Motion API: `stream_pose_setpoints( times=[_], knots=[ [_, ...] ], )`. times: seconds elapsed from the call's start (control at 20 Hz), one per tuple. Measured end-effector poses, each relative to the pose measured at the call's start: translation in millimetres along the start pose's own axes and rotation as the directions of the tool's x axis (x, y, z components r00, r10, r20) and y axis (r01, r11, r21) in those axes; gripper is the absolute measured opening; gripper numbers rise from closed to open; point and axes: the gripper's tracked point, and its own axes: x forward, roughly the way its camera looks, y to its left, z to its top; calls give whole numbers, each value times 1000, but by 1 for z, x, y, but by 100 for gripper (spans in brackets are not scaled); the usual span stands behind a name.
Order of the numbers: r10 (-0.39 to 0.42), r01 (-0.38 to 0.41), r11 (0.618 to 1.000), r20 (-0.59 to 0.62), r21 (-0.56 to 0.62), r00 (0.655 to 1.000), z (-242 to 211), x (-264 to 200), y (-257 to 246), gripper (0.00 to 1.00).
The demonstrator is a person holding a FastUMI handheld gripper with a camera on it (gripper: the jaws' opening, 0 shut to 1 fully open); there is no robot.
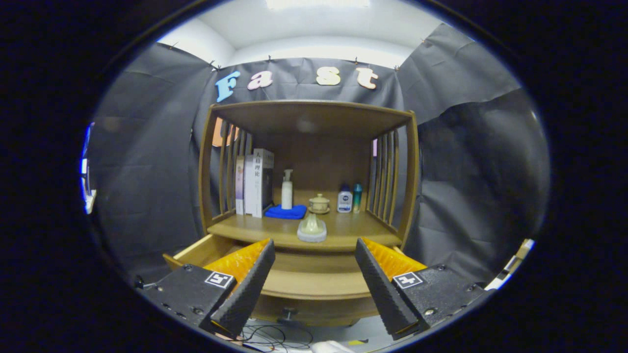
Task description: Pull open the drawer, take out the items inside it, and place them on the countertop above the cabinet.
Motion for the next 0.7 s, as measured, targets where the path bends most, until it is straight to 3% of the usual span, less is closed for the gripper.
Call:
stream_pose_setpoints(
  times=[0.4, 0.7],
  knots=[
    [20, -18, 1000, -121, 19, 993, -98, 4, 18, 100],
    [8, -5, 1000, -174, 18, 985, -138, 22, 24, 100]
  ],
)
